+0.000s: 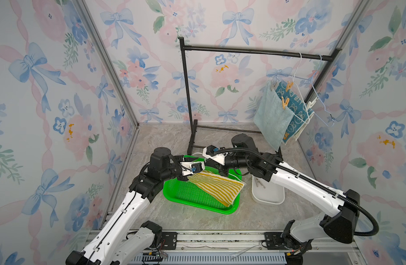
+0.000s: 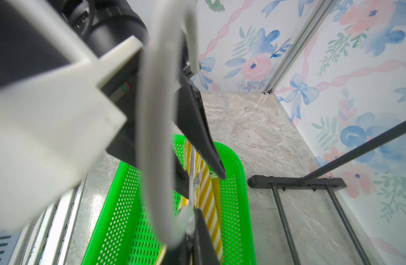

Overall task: Remove the clothespins securing towels to the hanger
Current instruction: Remove the clothespin from the hanger.

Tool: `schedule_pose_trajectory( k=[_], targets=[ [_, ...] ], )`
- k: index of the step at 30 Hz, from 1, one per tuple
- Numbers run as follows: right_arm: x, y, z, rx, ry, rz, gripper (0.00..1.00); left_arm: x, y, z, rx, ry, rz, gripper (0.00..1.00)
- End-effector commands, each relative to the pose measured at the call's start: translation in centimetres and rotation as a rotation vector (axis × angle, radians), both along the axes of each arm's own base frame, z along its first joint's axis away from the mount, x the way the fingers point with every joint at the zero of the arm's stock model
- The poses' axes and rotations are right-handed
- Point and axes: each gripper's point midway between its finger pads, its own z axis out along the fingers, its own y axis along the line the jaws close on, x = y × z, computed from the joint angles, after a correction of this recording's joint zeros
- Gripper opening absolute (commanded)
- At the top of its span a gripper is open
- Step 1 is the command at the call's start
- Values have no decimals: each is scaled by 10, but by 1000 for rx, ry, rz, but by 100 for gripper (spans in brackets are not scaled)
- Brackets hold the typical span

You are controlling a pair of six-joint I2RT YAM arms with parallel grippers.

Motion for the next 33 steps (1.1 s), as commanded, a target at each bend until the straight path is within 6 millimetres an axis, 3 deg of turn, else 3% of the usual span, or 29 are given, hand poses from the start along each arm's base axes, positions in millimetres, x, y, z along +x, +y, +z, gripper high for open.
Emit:
schedule_pose_trajectory(
  k=[1, 5, 10, 15, 20, 27, 33],
  targets=[
    [-6, -5, 21, 20, -66, 0, 0, -2, 1, 16, -50, -9, 27, 53],
    [-6, -10, 23, 23, -98, -15, 0, 2, 15, 23, -71, -11, 101, 64],
    [-4, -18, 26, 34, -165, -56, 0, -3, 33, 51, -179, -13, 119, 73],
    [-7, -26, 28, 32, -258, -77, 0, 5, 53, 72, -219, -22, 174, 75],
    [-13, -33, 26, 15, -360, -82, 0, 16, 57, 87, -178, -13, 172, 74],
    [-24, -36, 17, -18, -511, -68, 0, 31, 49, 85, -78, -10, 86, 65],
    [-33, -34, 10, -47, -653, -40, 0, 45, 50, 52, 48, 16, 90, 66]
  ],
)
